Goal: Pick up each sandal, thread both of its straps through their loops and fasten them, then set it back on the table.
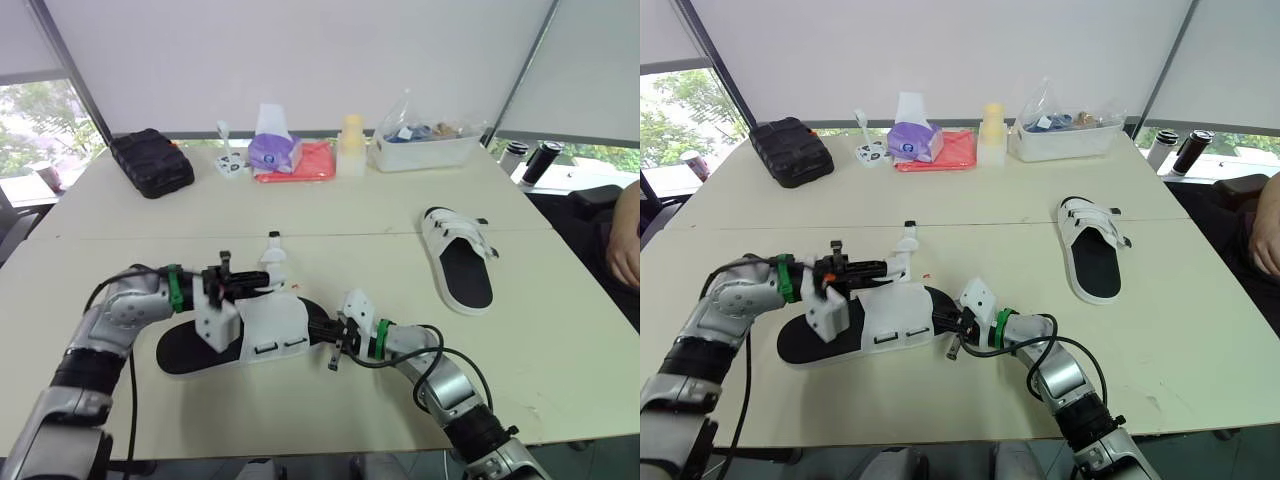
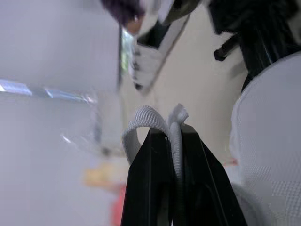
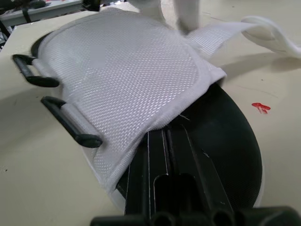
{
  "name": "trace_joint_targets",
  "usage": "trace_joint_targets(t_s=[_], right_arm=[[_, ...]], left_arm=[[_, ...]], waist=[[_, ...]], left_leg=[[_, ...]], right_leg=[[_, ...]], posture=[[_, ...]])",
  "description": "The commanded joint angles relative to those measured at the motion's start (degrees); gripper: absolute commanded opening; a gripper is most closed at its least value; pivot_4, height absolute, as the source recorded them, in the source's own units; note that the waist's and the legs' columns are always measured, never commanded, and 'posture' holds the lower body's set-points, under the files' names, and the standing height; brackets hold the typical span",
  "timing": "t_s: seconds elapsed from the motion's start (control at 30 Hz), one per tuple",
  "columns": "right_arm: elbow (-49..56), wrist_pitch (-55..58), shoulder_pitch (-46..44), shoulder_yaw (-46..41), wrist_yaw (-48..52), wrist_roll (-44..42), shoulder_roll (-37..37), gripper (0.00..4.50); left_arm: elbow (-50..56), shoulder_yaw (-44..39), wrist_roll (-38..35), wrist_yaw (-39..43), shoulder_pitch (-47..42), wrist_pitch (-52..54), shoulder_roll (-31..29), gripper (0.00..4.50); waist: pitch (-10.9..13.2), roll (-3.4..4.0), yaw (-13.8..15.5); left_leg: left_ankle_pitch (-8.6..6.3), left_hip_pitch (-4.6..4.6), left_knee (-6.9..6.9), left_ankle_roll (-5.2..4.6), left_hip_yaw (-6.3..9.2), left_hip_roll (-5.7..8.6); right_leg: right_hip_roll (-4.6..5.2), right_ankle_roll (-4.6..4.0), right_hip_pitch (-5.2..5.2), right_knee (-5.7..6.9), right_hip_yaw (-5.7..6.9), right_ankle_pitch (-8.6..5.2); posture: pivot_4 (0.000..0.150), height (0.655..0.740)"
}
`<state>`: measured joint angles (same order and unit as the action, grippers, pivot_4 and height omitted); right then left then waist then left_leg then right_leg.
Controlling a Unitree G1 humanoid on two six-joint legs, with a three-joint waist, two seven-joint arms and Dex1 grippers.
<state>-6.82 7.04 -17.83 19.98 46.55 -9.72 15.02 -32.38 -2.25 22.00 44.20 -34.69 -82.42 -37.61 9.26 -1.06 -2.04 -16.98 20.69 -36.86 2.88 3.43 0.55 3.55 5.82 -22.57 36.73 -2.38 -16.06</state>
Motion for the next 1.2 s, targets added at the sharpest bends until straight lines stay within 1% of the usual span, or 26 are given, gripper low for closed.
trace_joint_targets(t_s=[0.03,0.07,0.1,0.13,0.17,0.23,0.27,0.3,0.33,0.37,0.4,0.43,0.47,0.53,0.6,0.67,0.7,0.73,0.77,0.87,0.93,1.0,1.1,1.17,1.2], right_arm=[[-4.9,2.5,1.7,0.7,-1.3,3.0,0.9,0.0],[-4.8,2.6,1.8,0.8,-1.3,3.1,0.9,0.0],[-4.8,2.6,1.9,0.8,-1.3,3.1,1.0,0.0],[-4.7,2.6,2.0,0.8,-1.3,3.1,1.0,0.0],[-4.7,2.7,2.0,0.7,-1.3,3.1,1.1,0.0],[-4.7,2.8,1.9,0.6,-1.4,3.0,1.2,0.0],[-4.7,2.9,1.9,0.5,-1.5,2.9,1.2,0.0],[-4.6,3.0,2.0,0.5,-1.5,2.9,1.3,0.0],[-4.6,3.0,2.0,0.4,-1.5,2.9,1.4,0.0],[-4.5,3.1,2.1,0.4,-1.7,2.9,1.5,0.0],[-4.5,3.2,2.2,0.3,-1.8,2.9,1.5,0.0],[-4.4,3.2,2.3,0.2,-2.0,2.8,1.5,0.0],[-4.4,3.2,2.4,0.2,-2.2,2.8,1.5,0.0],[-4.3,3.3,2.6,0.3,-2.5,2.7,1.4,0.0],[-4.2,3.3,2.7,0.6,-2.7,2.7,1.2,0.0],[-4.4,3.3,2.5,0.7,-2.8,2.7,1.0,0.0],[-4.6,3.3,2.4,0.7,-2.8,2.8,0.9,0.0],[-4.7,3.2,2.4,0.6,-2.7,2.8,0.9,0.0],[-4.9,3.2,2.2,0.6,-2.7,2.8,0.8,0.0],[-5.4,3.0,1.9,0.7,-2.6,3.0,0.7,0.0],[-5.5,3.0,1.9,0.8,-2.5,3.0,0.6,0.0],[-5.5,3.0,1.8,1.0,-2.5,3.1,0.5,0.0],[-5.4,3.0,1.9,1.0,-2.4,3.1,0.5,0.0],[-5.5,3.1,1.8,1.0,-2.4,3.2,0.5,0.0],[-5.4,3.1,1.9,1.0,-2.4,3.2,0.5,0.0]], left_arm=[[-6.2,-11.7,15.8,-11.6,-5.6,-9.6,1.0,0.1],[-6.2,-13.9,22.1,-15.8,-6.6,-10.1,1.0,0.1],[-5.2,-12.9,30.4,-25.0,-6.9,-7.2,-0.4,0.1],[-2.8,-9.5,39.7,-37.5,-6.8,-2.6,-2.9,0.1],[-1.0,-5.1,47.5,-49.4,-6.7,2.2,-5.3,0.1],[0.9,6.8,60.9,-73.0,-7.3,12.8,-10.5,0.1],[-1.9,10.0,62.1,-77.6,-8.3,14.8,-11.2,0.1],[-10.0,9.5,55.6,-73.1,-10.0,15.7,-9.5,0.1],[-20.3,5.2,43.2,-60.3,-11.8,19.9,-5.6,0.1],[-28.1,0.9,32.4,-48.6,-13.2,24.4,-2.1,0.1],[-32.2,-2.0,24.0,-40.8,-14.4,28.1,0.3,0.1],[-33.7,-4.1,17.5,-34.3,-15.1,31.5,2.2,0.1],[-33.3,-6.0,10.7,-25.7,-15.1,36.2,4.2,0.1],[-30.0,-8.5,-0.4,-11.7,-13.6,45.2,7.3,0.1],[-23.3,-9.4,-8.4,-2.3,-10.7,54.3,9.1,0.1],[-10.8,-10.3,-18.2,8.2,-6.0,74.6,10.9,0.1],[-3.4,-10.4,-23.2,12.3,-3.9,89.6,11.1,0.1],[2.2,-10.2,-26.6,14.4,-2.4,100.3,10.9,0.1],[6.9,-9.9,-29.4,15.4,-1.2,108.8,10.3,0.1],[10.4,-12.1,-37.0,14.6,-3.0,131.0,8.8,0.1],[11.3,-13.4,-40.3,13.0,-4.0,138.4,8.4,0.1],[9.0,-15.6,-41.6,9.3,-5.7,140.5,8.9,0.1],[8.9,-15.8,-42.3,6.3,-5.6,139.0,9.6,0.96],[9.9,-14.9,-42.9,5.9,-4.6,138.1,9.9,2.0],[10.1,-14.8,-43.2,5.3,-4.3,138.0,10.0,2.36]], waist=[[0.0,0.0,-0.2],[0.0,0.0,-0.2],[0.0,-0.01,-0.3],[0.0,-0.01,-0.4],[0.0,-0.03,-0.5],[0.0,-0.01,-0.5],[0.0,0.0,-0.4],[0.0,-0.01,-0.3],[0.0,0.02,-0.1],[0.0,0.03,-0.1],[0.0,0.03,-0.1],[0.1,-0.01,-0.1],[0.1,-0.04,-0.3],[0.0,0.0,-0.5],[0.0,0.02,-0.7],[0.0,0.03,-1.0],[0.0,0.02,-1.1],[0.0,0.02,-1.1],[0.0,0.02,-1.2],[0.0,0.0,-1.2],[0.0,0.0,-1.3],[0.0,0.0,-1.2],[0.0,0.0,-1.0],[0.0,0.0,-1.0],[0.0,0.0,-1.0]], left_leg=[[0.0,0.03,-0.01,-0.01,0.0,0.0],[-0.02,0.05,-0.02,-0.04,-0.02,0.01],[-0.02,0.05,-0.04,-0.05,-0.02,0.02],[-0.03,0.11,-0.12,-0.07,-0.03,0.04],[-0.03,0.14,-0.14,-0.07,-0.03,0.06],[-0.04,0.17,-0.13,-0.07,-0.03,0.01],[-0.04,0.17,-0.12,-0.07,-0.02,-0.04],[-0.04,0.17,-0.12,-0.07,0.0,-0.04],[-0.04,0.17,-0.12,-0.07,0.0,-0.02],[-0.03,0.13,-0.17,-0.07,-0.03,0.05],[-0.03,0.16,-0.23,-0.08,-0.08,0.18],[-0.03,0.18,-0.27,-0.08,-0.14,0.2],[-0.02,0.28,-0.35,-0.08,-0.1,0.18],[-0.02,0.43,-0.38,-0.08,-0.04,0.12],[-0.02,0.43,-0.38,-0.08,-0.03,0.06],[-0.02,0.37,-0.37,-0.08,0.08,-0.1],[-0.02,0.36,-0.36,-0.08,0.08,-0.17],[-0.02,0.36,-0.36,-0.08,0.1,-0.27],[-0.02,0.37,-0.37,-0.08,0.11,-0.28],[-0.02,0.34,-0.37,-0.08,0.16,-0.29],[-0.02,0.28,-0.37,-0.08,0.17,-0.28],[-0.02,0.22,-0.36,-0.08,0.18,-0.29],[-0.02,0.19,-0.35,-0.07,0.18,-0.32],[-0.01,0.14,-0.3,-0.05,0.16,-0.33],[-0.01,0.14,-0.29,-0.04,0.16,-0.33]], right_leg=[[-0.08,0.02,-0.01,0.0,0.02,0.01],[-0.22,0.03,-0.03,0.02,0.04,0.01],[-0.25,0.04,-0.02,0.06,0.04,0.02],[-0.32,0.05,-0.05,0.12,0.04,0.01],[-0.33,0.05,-0.08,0.15,0.04,0.01],[-0.33,0.07,-0.18,0.27,0.01,0.0],[-0.32,0.09,-0.2,0.34,0.01,-0.01],[-0.32,0.1,-0.2,0.36,0.02,-0.02],[-0.32,0.1,-0.2,0.38,0.03,-0.02],[-0.32,0.1,-0.15,0.42,0.06,-0.02],[-0.34,0.1,-0.17,0.47,0.11,-0.02],[-0.35,0.09,-0.17,0.48,0.15,-0.02],[-0.38,0.08,-0.19,0.48,0.27,-0.02],[-0.42,0.06,-0.31,0.52,0.3,-0.01],[-0.5,0.05,-0.31,0.54,0.28,-0.01],[-0.65,0.02,-0.3,0.53,0.16,0.0],[-0.68,0.01,-0.29,0.54,0.08,0.0],[-0.7,0.0,-0.3,0.53,0.08,-0.01],[-0.74,0.0,-0.28,0.53,0.07,0.0],[-0.76,0.0,-0.24,0.52,0.07,-0.01],[-0.77,0.0,-0.2,0.51,0.08,-0.01],[-0.77,0.0,-0.17,0.5,0.07,-0.01],[-0.74,0.0,-0.17,0.48,0.05,-0.01],[-0.71,-0.01,-0.16,0.46,0.02,-0.01],[-0.71,-0.01,-0.17,0.46,0.01,-0.01]], posture=[[0.15,0.74],[0.15,0.74],[0.15,0.74],[0.15,0.74],[0.15,0.74],[0.15,0.74],[0.15,0.74],[0.15,0.74],[0.15,0.74],[0.15,0.74],[0.15,0.74],[0.15,0.74],[0.15,0.74],[0.15,0.74],[0.15,0.74],[0.15,0.74],[0.15,0.74],[0.15,0.74],[0.15,0.74],[0.15,0.74],[0.15,0.74],[0.15,0.74],[0.15,0.74],[0.15,0.74],[0.15,0.74]])
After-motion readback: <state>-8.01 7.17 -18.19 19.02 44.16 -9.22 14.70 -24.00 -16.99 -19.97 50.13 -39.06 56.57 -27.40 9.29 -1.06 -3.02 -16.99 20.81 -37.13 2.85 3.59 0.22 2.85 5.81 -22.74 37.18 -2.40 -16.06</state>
